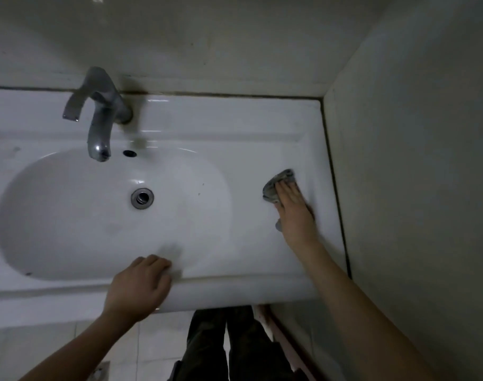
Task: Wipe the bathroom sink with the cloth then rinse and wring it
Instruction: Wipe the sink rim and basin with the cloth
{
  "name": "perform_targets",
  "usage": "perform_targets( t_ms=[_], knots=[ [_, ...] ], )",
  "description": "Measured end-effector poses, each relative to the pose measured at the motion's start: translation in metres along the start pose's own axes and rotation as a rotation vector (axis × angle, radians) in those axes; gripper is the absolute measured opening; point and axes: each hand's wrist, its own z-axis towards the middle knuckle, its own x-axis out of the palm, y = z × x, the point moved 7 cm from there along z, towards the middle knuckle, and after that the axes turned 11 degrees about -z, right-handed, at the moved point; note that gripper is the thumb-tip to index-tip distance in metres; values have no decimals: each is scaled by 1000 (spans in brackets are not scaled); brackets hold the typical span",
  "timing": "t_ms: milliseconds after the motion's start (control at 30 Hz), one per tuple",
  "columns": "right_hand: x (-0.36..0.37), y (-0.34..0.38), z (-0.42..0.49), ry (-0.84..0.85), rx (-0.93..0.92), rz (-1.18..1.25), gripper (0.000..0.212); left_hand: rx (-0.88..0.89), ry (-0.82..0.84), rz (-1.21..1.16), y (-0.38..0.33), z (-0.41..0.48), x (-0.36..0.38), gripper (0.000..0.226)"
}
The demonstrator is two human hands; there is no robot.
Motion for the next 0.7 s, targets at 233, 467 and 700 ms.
perform_targets(
  t_ms=[233,467,700],
  knots=[
    [24,85,-65,124,-167,238,41,-14,10,24,-3,0,-1,53],
    [24,129,-60,218,18,591,35,9,-3,33,-9,-1,-4,57],
    [-68,60,-99,60,333,881,35,-2,2,22,-8,-2,-3,52]
  ],
)
